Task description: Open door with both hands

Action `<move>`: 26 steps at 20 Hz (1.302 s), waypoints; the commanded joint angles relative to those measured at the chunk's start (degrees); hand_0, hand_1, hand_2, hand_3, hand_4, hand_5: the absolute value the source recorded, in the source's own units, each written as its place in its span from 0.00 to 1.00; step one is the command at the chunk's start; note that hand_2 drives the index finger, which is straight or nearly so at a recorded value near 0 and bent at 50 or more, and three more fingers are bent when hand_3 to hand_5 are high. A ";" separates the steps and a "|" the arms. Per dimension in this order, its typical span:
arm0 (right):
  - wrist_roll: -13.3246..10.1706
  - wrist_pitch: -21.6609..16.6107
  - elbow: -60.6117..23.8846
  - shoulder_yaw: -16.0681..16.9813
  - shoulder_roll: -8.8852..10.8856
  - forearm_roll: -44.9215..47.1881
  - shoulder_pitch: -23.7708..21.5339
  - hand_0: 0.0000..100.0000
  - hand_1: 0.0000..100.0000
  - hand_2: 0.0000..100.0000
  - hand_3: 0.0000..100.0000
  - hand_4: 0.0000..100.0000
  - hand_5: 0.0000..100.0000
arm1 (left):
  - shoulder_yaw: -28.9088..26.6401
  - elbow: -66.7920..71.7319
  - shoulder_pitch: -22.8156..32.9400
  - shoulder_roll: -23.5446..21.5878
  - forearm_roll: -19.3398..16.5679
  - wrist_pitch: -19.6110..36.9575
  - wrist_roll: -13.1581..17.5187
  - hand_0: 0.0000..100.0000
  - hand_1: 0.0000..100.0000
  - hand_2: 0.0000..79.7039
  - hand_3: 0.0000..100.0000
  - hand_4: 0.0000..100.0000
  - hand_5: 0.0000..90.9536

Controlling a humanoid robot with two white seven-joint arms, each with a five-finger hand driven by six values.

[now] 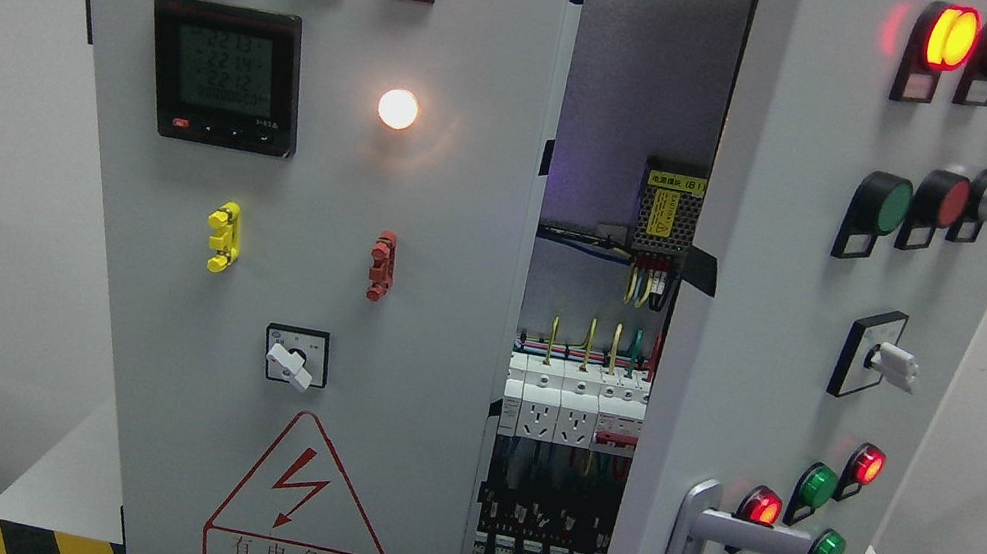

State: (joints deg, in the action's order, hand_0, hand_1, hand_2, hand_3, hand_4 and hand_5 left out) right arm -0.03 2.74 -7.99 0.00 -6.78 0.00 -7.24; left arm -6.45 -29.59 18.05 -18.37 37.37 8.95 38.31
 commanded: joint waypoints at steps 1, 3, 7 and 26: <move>0.11 -0.01 0.17 1.58 0.01 -0.61 -0.05 0.00 0.00 0.00 0.00 0.00 0.00 | -15.59 -35.62 12.43 -50.03 48.61 -0.33 4.40 0.00 0.00 0.00 0.00 0.00 0.00; 0.20 -0.01 0.17 1.58 0.01 -0.61 0.04 0.00 0.00 0.00 0.00 0.00 0.00 | -17.71 -34.83 12.89 -59.11 55.86 -0.51 7.99 0.00 0.00 0.00 0.00 0.00 0.00; 0.11 -0.01 0.17 1.58 0.01 -0.61 0.04 0.00 0.00 0.00 0.00 0.00 0.00 | -24.47 -36.49 12.80 -62.57 55.80 -2.78 21.95 0.00 0.00 0.00 0.00 0.00 0.00; 0.20 -0.01 0.17 1.58 0.01 -0.61 0.04 0.00 0.00 0.00 0.00 0.00 0.00 | 54.64 -65.06 -82.68 -64.86 54.56 -27.32 32.45 0.00 0.00 0.00 0.00 0.00 0.00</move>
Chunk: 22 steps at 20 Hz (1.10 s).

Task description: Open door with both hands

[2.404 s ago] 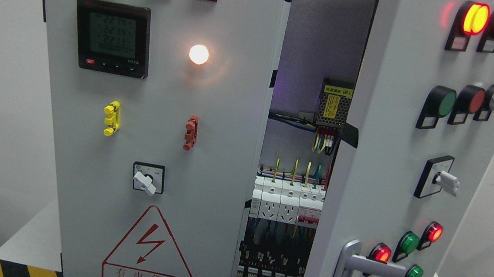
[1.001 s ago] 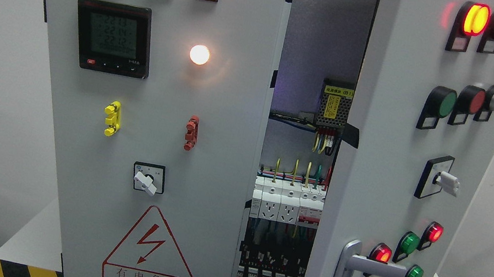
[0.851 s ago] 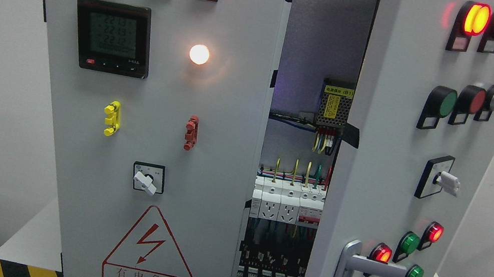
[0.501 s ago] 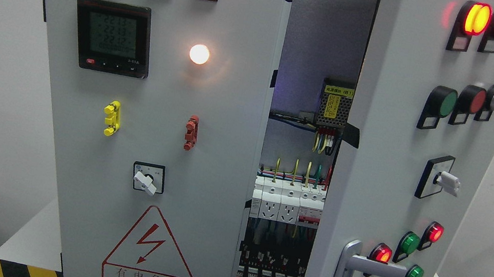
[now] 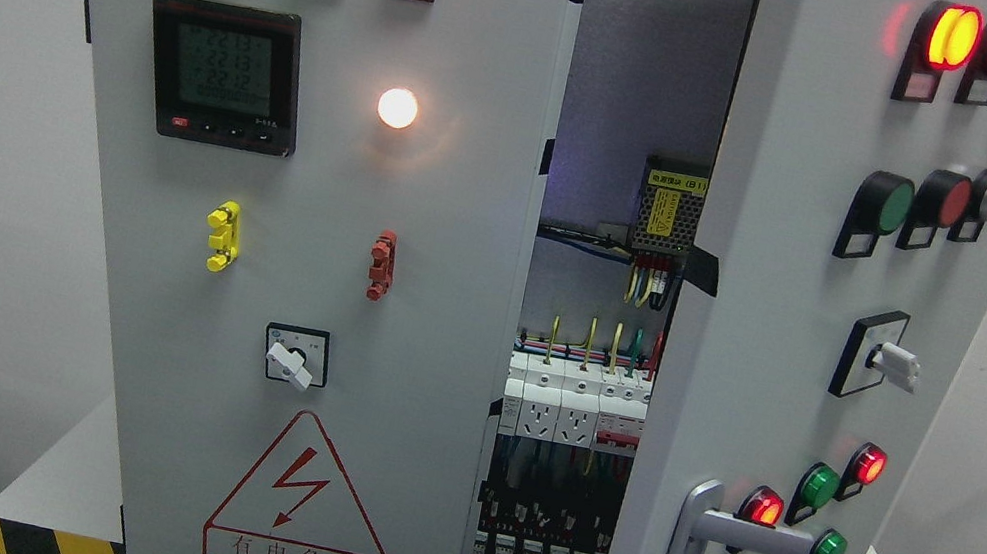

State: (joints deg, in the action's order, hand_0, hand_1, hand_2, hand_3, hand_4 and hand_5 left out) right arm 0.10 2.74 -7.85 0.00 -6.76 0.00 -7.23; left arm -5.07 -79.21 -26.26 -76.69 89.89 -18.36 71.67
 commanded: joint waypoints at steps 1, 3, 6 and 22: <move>-0.01 -0.02 0.03 1.58 -0.01 -0.61 0.02 0.00 0.00 0.00 0.00 0.00 0.00 | 58.63 -15.45 -42.52 -5.50 2.48 0.08 -2.39 0.00 0.00 0.00 0.00 0.00 0.00; 0.08 -0.02 0.03 1.58 -0.01 -0.61 0.02 0.00 0.00 0.00 0.00 0.00 0.00 | 67.25 -15.27 -47.99 -1.04 2.22 0.26 -7.04 0.00 0.00 0.00 0.00 0.00 0.00; -0.01 -0.02 0.03 1.58 -0.01 -0.61 0.02 0.00 0.00 0.00 0.00 0.00 0.00 | 79.56 -15.19 -56.51 5.21 2.13 0.35 -16.79 0.00 0.00 0.00 0.00 0.00 0.00; 0.08 -0.02 0.03 1.58 -0.01 -0.61 -0.07 0.00 0.00 0.00 0.00 0.00 0.00 | 90.32 -14.22 -68.49 31.67 4.33 5.62 -26.93 0.00 0.00 0.00 0.00 0.00 0.00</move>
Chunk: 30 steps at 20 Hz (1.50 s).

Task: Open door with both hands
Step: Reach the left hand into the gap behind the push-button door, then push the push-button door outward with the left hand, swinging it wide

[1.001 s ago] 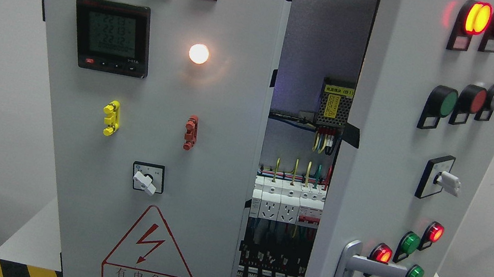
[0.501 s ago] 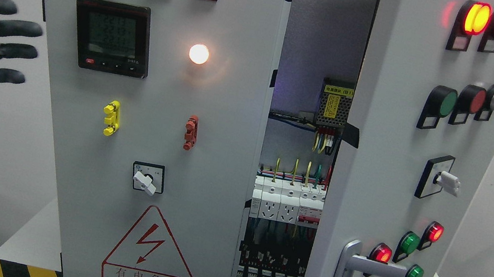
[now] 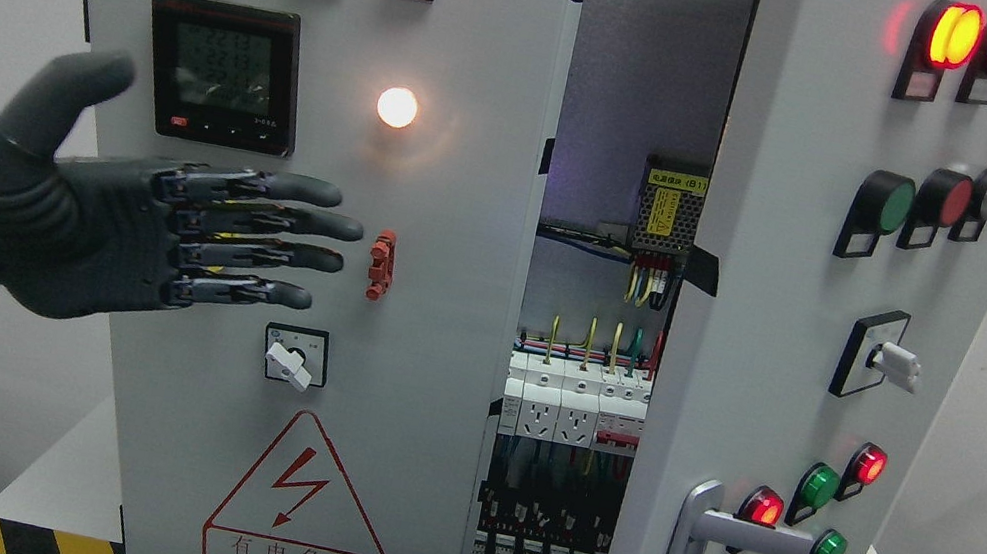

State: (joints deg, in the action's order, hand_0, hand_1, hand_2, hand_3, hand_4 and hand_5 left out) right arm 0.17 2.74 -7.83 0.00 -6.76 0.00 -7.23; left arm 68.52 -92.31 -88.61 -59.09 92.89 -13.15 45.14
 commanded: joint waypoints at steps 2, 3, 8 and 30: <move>-0.08 -0.01 0.01 1.58 -0.01 -0.61 -0.06 0.00 0.00 0.00 0.00 0.00 0.00 | 16.91 0.19 -6.22 17.94 1.42 1.98 -2.06 0.00 0.00 0.00 0.00 0.00 0.00; 0.00 -0.01 0.01 1.58 -0.01 -0.61 -0.06 0.00 0.00 0.00 0.00 0.00 0.00 | 16.83 1.85 -6.05 19.79 1.42 2.60 -3.46 0.00 0.00 0.00 0.00 0.00 0.00; -0.08 -0.01 0.01 1.58 -0.01 -0.61 0.02 0.00 0.00 0.00 0.00 0.00 0.00 | 15.60 10.82 -5.25 30.25 1.51 5.76 -5.24 0.00 0.00 0.00 0.00 0.00 0.00; 0.00 -0.01 0.01 1.58 -0.01 -0.61 -0.06 0.00 0.00 0.00 0.00 0.00 0.00 | 2.59 9.26 -1.21 52.58 -8.75 5.24 -27.27 0.00 0.00 0.00 0.00 0.00 0.00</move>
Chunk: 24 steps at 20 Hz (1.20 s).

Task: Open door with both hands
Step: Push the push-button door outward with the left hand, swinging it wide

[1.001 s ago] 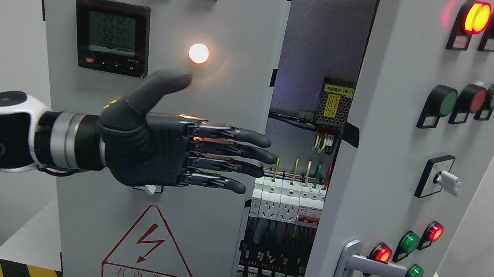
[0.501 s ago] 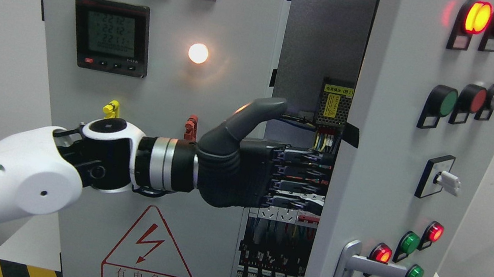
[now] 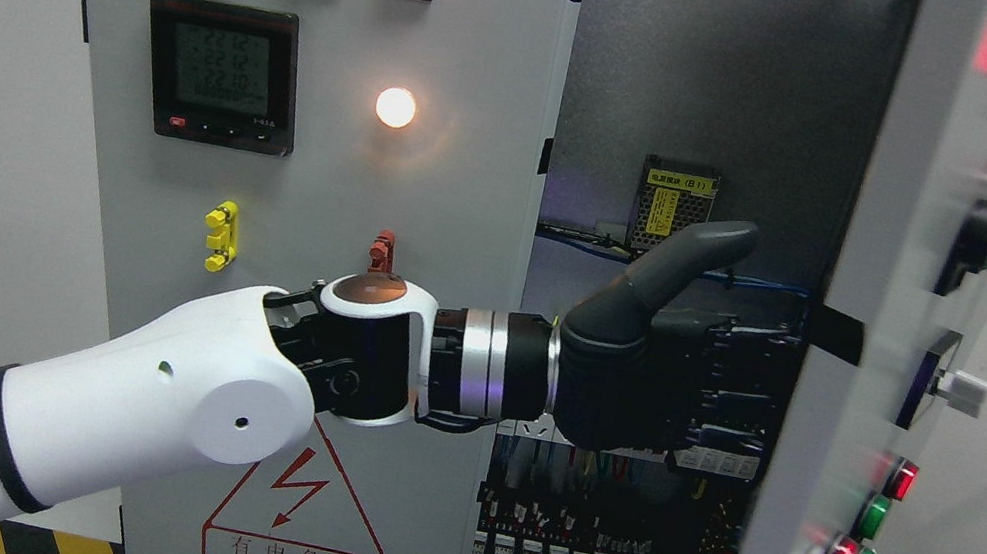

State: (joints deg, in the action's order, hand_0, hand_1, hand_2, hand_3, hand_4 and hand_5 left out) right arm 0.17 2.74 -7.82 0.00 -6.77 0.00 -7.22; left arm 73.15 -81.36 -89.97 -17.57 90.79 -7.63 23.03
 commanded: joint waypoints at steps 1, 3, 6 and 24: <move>-0.08 -0.02 0.00 1.58 0.01 -0.61 -0.07 0.00 0.00 0.00 0.00 0.00 0.00 | -2.04 -2.48 0.15 12.03 -7.72 -0.29 -8.23 0.00 0.00 0.00 0.00 0.00 0.00; 0.01 -0.02 0.00 1.58 0.01 -0.61 -0.07 0.00 0.00 0.00 0.00 0.00 0.00 | -2.04 -4.07 -0.11 14.14 -8.00 -0.20 -12.64 0.00 0.00 0.00 0.00 0.00 0.00; -0.08 -0.02 0.00 1.58 0.01 -0.61 0.02 0.00 0.00 0.00 0.00 0.00 0.00 | -2.13 -4.69 -0.99 17.30 -8.09 -0.11 -14.59 0.00 0.00 0.00 0.00 0.00 0.00; -0.08 -0.02 0.00 1.58 0.01 -0.61 0.02 0.00 0.00 0.00 0.00 0.00 0.00 | -1.69 1.11 -1.08 29.00 -9.14 0.33 -18.64 0.00 0.00 0.00 0.00 0.00 0.00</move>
State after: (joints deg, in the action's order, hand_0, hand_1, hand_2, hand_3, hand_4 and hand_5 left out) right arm 0.12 2.74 -7.82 0.00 -6.76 0.00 -7.24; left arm 71.46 -82.13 -91.04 5.38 81.87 -7.44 4.61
